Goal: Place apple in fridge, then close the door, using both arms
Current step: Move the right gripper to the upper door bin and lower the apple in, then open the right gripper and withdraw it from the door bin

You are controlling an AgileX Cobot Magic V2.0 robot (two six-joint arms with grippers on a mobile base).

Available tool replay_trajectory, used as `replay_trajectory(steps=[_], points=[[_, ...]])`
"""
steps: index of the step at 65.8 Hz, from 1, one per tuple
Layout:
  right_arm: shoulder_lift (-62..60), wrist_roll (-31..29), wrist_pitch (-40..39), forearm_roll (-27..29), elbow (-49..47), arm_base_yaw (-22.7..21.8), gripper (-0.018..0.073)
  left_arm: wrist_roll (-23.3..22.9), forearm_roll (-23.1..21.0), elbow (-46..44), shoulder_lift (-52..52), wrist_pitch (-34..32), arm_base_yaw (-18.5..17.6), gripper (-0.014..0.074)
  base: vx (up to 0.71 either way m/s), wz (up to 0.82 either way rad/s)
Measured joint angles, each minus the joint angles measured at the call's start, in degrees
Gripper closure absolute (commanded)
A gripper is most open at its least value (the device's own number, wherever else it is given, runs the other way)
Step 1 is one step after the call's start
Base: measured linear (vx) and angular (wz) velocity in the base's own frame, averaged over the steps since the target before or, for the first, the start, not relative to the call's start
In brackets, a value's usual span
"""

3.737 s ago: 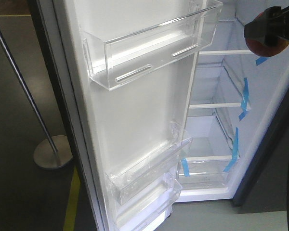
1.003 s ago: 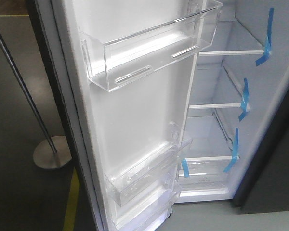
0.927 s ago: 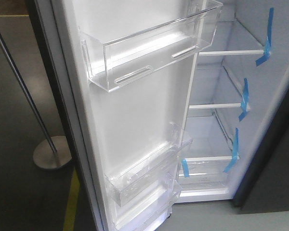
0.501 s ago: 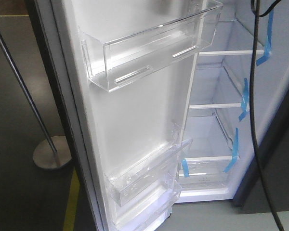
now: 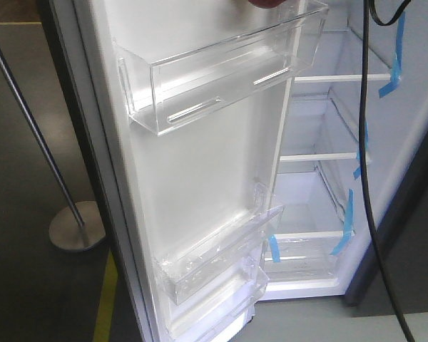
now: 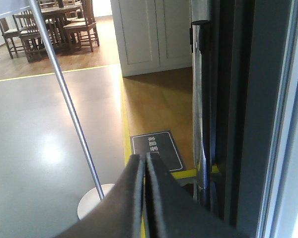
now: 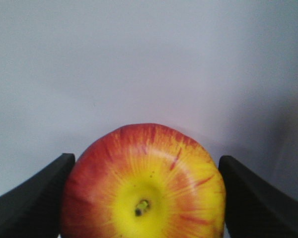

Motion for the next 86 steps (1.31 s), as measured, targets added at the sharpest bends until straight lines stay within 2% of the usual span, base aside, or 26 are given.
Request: replay_trajectory(steps=[12,20,33,40,50,56,62,71,77,86], points=[[0.0,2.6,-0.1,-4.0,0.0,0.0,0.0014,0.0,0.0,0.0,0.0,0.0,0.0,0.0603,0.00,0.00],[0.0,4.9,-0.1,-6.3,0.0,0.0,-0.0048,0.0,0.0,0.0,0.0,-0.1,0.0,0.0603,0.00,0.00],[0.0,7.9,-0.2,-8.5,0.0,0.0,-0.0050,0.0,-0.4,0.0,0.0,-0.4,0.0,0.0603,0.00,0.00],[0.0,8.1,-0.2,-8.8,0.0,0.0,-0.0046,-0.1,-3.3,0.0,0.0,-1.2,0.0,0.0603,0.00,0.00],[-0.9,8.1,-0.2,-9.3,0.0,0.0,-0.0025,-0.2,-10.3,0.0,0.0,-4.2,0.0,0.0603,0.00,0.00],[-3.4,8.0,-0.6,-9.5,0.0,0.0,0.0016,-0.2,-14.1,0.0,0.0,-6.4,0.0,0.0603,0.00,0.00],[-6.9,8.0,-0.4,-9.8,0.0,0.0,0.0098,-0.2,-15.3,0.0,0.0,-7.5,0.0,0.0603,0.00,0.00],[-13.6,10.3,2.6,-13.0,-0.3,0.0,0.0342,-0.2,-15.7,0.0,0.0,-7.5,0.0,0.0603,0.00,0.00],[-17.2,12.6,7.1,-16.0,-0.4,0.0,0.0562,-0.7,-16.7,0.0,0.0,-7.6,0.0,0.0603,0.00,0.00],[-21.1,13.9,17.8,-19.8,-0.4,0.0,0.0563,-4.8,-21.2,0.0,0.0,-9.1,0.0,0.0603,0.00,0.00]])
